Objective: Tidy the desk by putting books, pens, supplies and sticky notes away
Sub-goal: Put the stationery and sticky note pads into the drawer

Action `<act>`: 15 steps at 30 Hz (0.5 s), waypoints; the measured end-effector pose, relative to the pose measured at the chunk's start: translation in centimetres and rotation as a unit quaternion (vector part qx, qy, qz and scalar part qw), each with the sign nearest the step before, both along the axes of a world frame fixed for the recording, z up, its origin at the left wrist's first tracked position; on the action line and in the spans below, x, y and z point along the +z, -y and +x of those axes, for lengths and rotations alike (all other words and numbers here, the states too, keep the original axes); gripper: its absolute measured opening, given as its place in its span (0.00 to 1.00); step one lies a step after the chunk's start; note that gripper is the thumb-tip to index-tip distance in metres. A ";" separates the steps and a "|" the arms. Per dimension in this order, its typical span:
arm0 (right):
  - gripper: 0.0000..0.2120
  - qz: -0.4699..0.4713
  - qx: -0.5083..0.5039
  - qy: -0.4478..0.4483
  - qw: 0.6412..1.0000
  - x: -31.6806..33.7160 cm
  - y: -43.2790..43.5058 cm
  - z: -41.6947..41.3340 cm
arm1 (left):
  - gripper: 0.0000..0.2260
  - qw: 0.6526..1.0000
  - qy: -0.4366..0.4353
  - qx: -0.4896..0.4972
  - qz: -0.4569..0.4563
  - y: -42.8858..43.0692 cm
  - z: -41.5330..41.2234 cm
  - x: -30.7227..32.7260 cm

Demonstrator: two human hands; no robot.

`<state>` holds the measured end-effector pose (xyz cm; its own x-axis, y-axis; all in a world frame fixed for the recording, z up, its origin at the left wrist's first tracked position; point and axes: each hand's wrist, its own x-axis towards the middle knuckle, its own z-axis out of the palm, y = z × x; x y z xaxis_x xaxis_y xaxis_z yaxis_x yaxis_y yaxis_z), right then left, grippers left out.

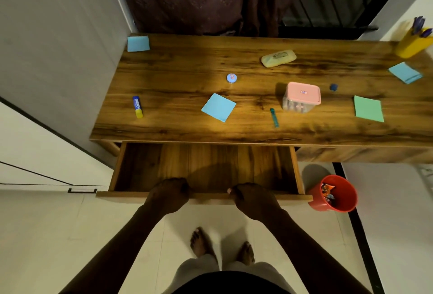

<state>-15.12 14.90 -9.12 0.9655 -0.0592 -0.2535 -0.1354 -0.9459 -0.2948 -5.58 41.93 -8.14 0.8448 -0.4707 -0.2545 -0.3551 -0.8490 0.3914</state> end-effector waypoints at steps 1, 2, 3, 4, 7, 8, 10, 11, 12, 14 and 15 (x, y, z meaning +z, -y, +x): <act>0.27 0.016 0.001 -0.023 1.000 0.2 0.1 -0.3 | 0.21 0.999 -0.031 0.005 0.011 0.0 -0.4 0.0; 0.26 0.024 0.004 -0.041 0.999 0.3 0.0 -0.5 | 0.21 0.998 -0.050 0.005 0.030 0.1 -0.8 0.3; 0.26 0.022 0.009 -0.051 0.998 0.4 0.0 -0.7 | 0.21 0.996 -0.071 0.005 0.047 0.1 -1.2 0.4; 0.25 0.021 0.012 -0.059 0.998 0.5 -0.1 -1.0 | 0.20 0.994 -0.089 0.005 0.061 0.1 -1.6 0.6; 0.24 0.058 0.010 -0.078 0.995 0.6 -0.1 -2.1 | 0.17 0.988 -0.115 -0.009 0.098 0.3 -2.8 0.9; 0.23 0.072 0.012 -0.081 0.994 0.6 -0.2 -2.4 | 0.16 0.986 -0.126 -0.012 0.112 0.3 -3.1 1.0; 0.23 0.091 0.017 -0.094 0.991 0.8 -0.1 -3.1 | 0.14 0.982 -0.134 -0.022 0.132 0.3 -3.6 0.9; 0.24 0.097 0.017 -0.105 0.990 0.9 -0.1 -3.4 | 0.14 0.980 -0.141 -0.025 0.139 0.3 -3.8 0.8; 0.24 0.101 0.017 -0.118 0.988 0.9 -0.1 -3.7 | 0.13 0.980 -0.143 -0.022 0.140 0.2 -4.0 0.7; 0.26 0.113 0.015 -0.144 0.983 0.9 -0.2 -4.1 | 0.17 0.976 -0.158 -0.026 0.145 0.1 -4.2 0.2; 0.27 0.117 0.014 -0.155 0.981 0.9 -0.2 -4.2 | 0.21 0.975 -0.164 -0.038 0.144 0.0 -4.3 -0.2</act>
<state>-19.37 15.10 -8.22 0.8402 0.0607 -0.5388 -0.2279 -0.8621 -0.4526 -9.91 41.93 -8.34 0.6612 -0.3981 -0.6359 -0.3174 -0.9164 0.2437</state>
